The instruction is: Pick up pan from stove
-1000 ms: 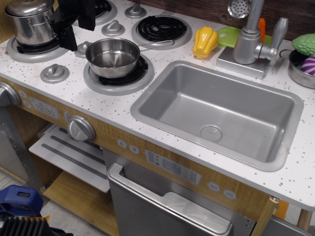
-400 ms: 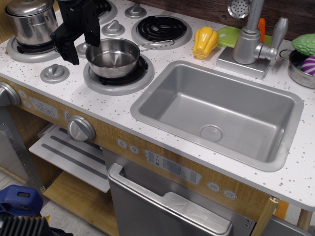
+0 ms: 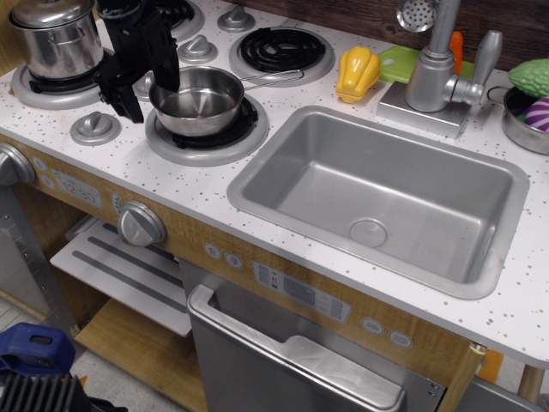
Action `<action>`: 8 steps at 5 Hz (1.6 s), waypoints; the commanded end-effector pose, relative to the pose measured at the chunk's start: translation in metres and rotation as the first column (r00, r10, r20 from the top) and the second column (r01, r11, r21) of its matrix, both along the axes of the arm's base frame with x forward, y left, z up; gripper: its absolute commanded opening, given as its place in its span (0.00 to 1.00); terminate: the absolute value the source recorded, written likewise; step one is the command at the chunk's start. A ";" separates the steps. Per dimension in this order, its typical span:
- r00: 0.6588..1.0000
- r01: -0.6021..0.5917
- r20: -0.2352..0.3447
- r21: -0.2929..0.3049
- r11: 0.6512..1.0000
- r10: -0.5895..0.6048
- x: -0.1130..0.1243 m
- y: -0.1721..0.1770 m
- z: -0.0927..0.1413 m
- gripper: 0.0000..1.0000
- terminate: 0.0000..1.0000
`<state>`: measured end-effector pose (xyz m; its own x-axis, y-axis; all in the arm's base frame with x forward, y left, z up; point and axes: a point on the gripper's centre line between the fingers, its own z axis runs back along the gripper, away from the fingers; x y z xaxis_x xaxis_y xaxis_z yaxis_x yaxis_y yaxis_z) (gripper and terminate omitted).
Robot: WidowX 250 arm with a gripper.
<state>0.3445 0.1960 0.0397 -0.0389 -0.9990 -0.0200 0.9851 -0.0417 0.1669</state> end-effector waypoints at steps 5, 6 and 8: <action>0.996 -0.036 0.076 -0.002 0.999 0.036 0.012 -0.005 0.014 0.00 0.00; 0.994 -0.047 0.098 0.028 0.999 0.044 0.015 -0.011 0.024 0.00 0.00; 0.976 -0.092 0.202 0.071 0.993 0.076 0.016 -0.022 0.068 0.00 0.00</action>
